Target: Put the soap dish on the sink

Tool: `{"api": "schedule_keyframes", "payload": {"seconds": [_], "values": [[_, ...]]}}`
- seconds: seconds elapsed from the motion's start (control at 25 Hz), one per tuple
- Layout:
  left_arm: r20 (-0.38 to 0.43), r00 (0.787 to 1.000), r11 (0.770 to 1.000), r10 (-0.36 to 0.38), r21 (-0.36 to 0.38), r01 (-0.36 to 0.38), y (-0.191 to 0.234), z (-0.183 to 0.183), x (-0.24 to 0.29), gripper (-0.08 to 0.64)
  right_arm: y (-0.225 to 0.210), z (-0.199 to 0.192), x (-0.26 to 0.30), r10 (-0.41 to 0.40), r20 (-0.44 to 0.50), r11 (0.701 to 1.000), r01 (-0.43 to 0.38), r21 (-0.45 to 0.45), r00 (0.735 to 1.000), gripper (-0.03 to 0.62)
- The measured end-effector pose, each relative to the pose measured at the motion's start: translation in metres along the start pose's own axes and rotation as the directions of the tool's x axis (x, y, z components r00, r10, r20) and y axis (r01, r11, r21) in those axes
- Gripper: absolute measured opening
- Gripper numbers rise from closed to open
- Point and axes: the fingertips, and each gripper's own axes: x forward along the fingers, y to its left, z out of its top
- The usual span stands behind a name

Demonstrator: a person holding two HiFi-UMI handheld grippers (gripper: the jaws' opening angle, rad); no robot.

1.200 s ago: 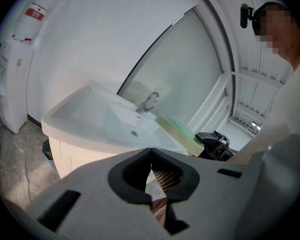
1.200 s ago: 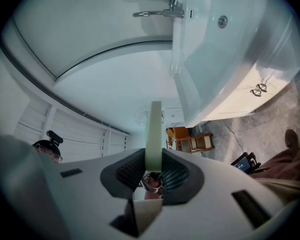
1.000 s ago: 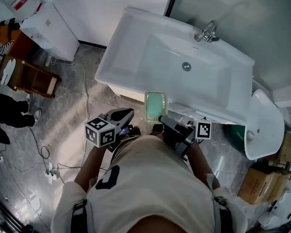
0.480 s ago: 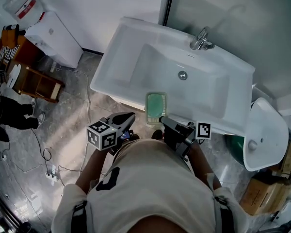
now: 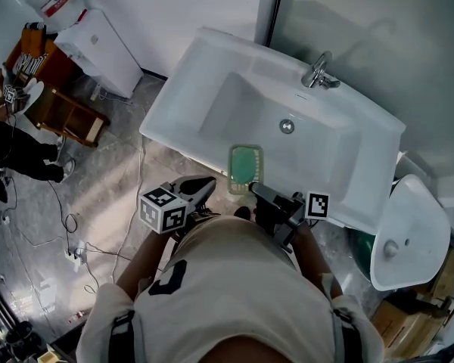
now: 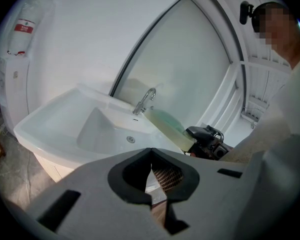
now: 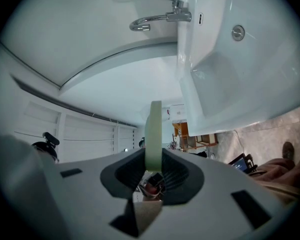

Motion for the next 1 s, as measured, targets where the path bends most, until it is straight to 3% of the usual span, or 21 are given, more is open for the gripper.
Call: {"api": "schedule_keyframes", "payload": {"seconds": [0.44,1.0], "values": [[-0.018,1.0,1.0,0.024,-0.011,-0.024,-0.019,-0.003,0.019,0.02,-0.005,0.011,-0.016,-0.009,-0.032,1.0,0.01,0.012,0.999,0.091],[-0.022,0.999,0.999,-0.036,-0.007,0.036,0.024,0.024,0.029,0.02,-0.012,0.043,0.01,-0.041,0.058,0.999,0.041,0.005,0.997,0.091]]}}
